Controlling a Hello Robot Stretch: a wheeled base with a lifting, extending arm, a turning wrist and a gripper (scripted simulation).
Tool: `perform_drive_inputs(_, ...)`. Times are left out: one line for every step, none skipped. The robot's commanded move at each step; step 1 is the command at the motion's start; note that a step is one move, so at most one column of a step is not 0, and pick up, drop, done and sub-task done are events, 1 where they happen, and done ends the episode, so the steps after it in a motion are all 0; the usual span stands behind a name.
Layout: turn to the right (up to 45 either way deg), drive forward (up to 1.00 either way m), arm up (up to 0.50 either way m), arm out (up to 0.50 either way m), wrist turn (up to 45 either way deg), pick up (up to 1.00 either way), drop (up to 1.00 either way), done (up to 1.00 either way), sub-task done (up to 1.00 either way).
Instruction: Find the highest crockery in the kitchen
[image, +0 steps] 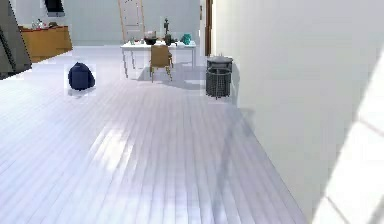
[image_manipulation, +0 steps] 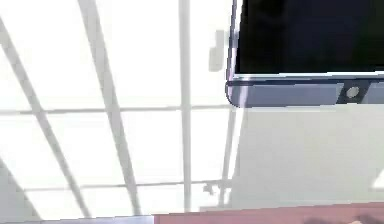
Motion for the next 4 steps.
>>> perform_drive_inputs(0.0, 1.0, 0.0, 0.0, 0.0, 0.0, 0.0, 0.0, 0.0)
perform_drive_inputs(0.0, 1.0, 0.0, 0.0, 0.0, 0.0, 0.0, 0.0, 0.0)
perform_drive_inputs(0.0, 1.0, 0.0, 0.0, 0.0, 0.0, 0.0, 0.0, 0.0)
perform_drive_inputs(-3.0, 0.0, 0.0, 0.0, 0.0, 0.0, 0.0, 0.0, 0.0)
